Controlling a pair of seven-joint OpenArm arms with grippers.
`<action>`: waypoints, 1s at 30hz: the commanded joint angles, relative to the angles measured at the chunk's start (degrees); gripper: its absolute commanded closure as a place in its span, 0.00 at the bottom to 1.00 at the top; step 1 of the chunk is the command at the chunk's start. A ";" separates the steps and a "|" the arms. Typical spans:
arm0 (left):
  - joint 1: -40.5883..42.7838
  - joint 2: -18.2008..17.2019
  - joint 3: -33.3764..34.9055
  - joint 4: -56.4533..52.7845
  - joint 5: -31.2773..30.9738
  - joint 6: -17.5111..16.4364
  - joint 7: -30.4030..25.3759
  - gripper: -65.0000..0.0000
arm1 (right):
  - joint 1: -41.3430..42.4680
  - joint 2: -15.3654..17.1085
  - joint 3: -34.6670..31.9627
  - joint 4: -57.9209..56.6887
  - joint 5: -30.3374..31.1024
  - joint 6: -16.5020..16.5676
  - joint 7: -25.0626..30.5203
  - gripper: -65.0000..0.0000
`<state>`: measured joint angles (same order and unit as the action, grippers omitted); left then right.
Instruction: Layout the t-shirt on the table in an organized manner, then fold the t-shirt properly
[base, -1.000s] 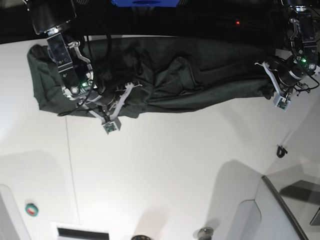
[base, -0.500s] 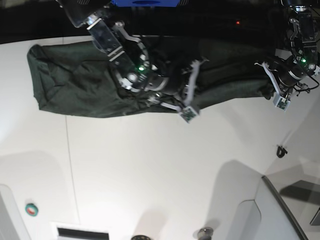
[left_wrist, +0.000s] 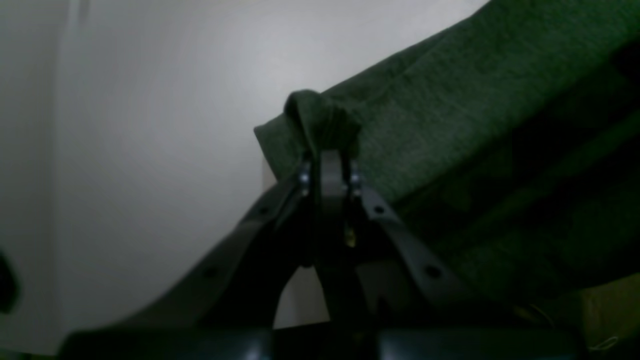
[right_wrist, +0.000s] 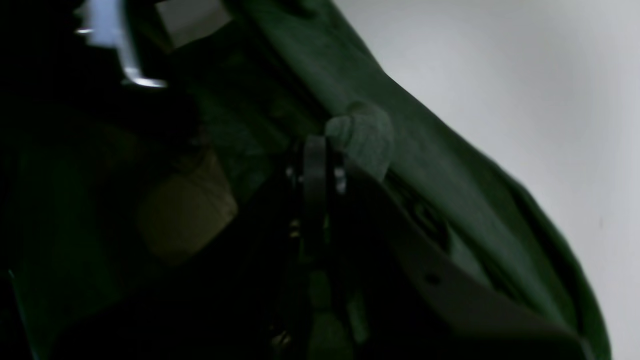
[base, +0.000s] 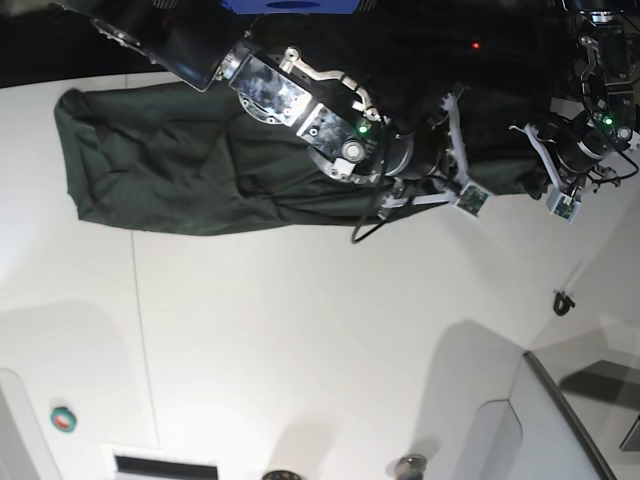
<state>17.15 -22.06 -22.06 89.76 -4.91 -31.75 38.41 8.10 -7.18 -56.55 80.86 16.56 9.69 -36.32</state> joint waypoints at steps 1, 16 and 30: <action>-0.40 -0.84 -0.40 1.80 -0.32 0.14 -0.74 1.00 | 1.97 -1.48 -0.72 0.94 0.72 0.46 1.55 0.99; -0.40 -0.84 -0.40 2.51 -0.15 0.14 -0.66 1.00 | 5.57 -1.82 -3.80 0.94 0.72 0.37 8.05 0.92; -0.22 -0.92 -0.40 2.42 0.03 0.14 -0.66 1.00 | -2.69 13.38 25.65 18.96 0.72 -2.18 2.25 0.42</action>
<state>17.19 -21.98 -22.04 91.26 -4.69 -31.75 38.50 5.02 6.39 -30.06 98.96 16.84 7.57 -34.68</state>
